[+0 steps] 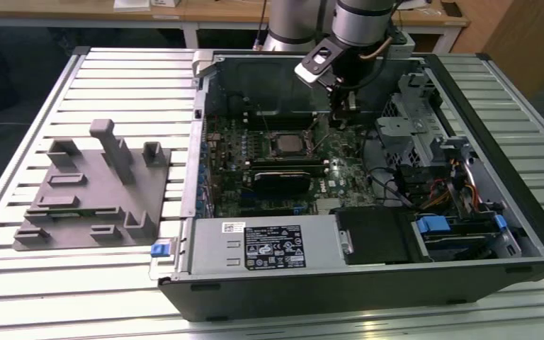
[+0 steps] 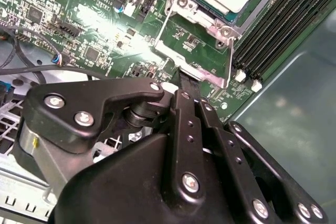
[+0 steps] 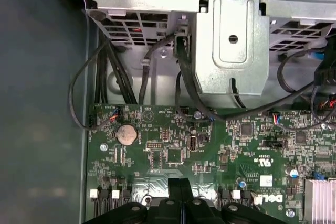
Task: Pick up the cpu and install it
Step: 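Close the cpu cover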
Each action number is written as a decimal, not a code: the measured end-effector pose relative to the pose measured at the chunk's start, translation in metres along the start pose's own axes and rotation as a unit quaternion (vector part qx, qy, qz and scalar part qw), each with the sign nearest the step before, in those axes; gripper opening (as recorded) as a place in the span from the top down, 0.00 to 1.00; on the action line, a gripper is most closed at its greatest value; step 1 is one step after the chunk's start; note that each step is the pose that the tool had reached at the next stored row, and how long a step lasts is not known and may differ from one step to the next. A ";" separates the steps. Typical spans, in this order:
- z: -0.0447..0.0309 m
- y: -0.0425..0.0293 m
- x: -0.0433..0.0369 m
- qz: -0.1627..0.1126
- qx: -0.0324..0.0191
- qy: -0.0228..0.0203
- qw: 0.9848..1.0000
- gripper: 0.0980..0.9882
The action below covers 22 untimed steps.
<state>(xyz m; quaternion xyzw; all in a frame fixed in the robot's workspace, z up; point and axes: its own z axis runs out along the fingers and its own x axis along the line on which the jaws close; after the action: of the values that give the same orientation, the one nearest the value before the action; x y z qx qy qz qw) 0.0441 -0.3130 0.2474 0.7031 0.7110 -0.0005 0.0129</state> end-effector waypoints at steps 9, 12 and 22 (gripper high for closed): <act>0.0014 -0.0067 0.0002 0.000 0.002 0.000 1.000 0.99; 0.0021 -0.0083 0.0001 0.000 0.002 0.000 1.000 0.99; 0.0025 -0.0139 0.0002 0.000 0.002 0.000 1.000 0.99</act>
<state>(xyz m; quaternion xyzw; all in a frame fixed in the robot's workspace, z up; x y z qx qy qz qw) 0.0302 -0.3129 0.2446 0.7031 0.7110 -0.0023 0.0112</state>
